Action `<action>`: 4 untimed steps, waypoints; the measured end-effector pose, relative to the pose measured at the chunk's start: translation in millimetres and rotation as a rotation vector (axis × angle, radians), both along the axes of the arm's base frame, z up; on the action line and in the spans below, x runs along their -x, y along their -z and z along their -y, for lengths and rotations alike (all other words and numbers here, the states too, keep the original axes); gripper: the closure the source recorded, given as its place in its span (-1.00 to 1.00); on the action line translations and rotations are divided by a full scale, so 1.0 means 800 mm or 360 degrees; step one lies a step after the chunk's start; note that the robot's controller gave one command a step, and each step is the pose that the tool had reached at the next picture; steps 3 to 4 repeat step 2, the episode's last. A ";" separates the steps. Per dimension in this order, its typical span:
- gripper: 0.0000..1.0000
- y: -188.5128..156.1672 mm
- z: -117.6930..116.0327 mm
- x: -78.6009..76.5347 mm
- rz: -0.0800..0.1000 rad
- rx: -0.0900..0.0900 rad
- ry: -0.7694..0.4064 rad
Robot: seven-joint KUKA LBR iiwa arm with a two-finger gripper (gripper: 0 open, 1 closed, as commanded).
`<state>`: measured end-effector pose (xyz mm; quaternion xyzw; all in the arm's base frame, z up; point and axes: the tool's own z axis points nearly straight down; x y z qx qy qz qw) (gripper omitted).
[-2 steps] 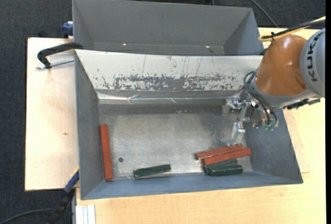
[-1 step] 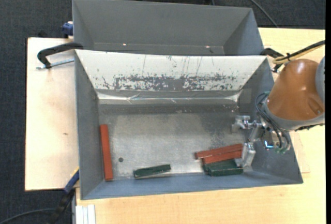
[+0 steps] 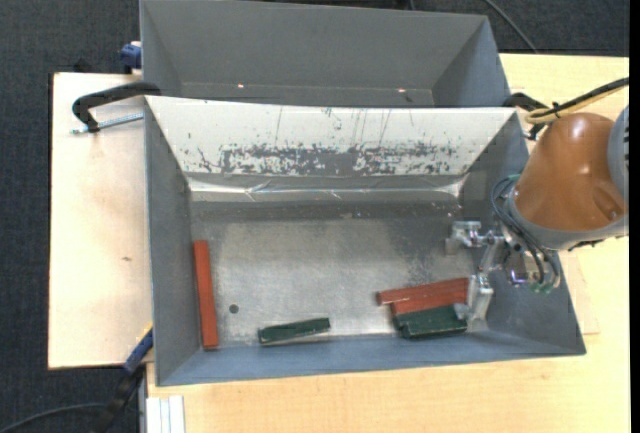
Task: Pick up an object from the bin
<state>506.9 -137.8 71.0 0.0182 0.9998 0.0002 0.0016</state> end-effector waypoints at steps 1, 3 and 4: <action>1.00 -0.001 0.000 0.001 -0.0009 -0.0001 -0.0003; 1.00 -0.171 -0.020 -0.009 0.0017 0.0004 -0.0013; 1.00 -0.171 -0.020 -0.009 0.0017 0.0004 -0.0013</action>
Offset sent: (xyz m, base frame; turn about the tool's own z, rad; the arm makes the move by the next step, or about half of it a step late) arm 0.0000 0.0000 0.0000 0.0000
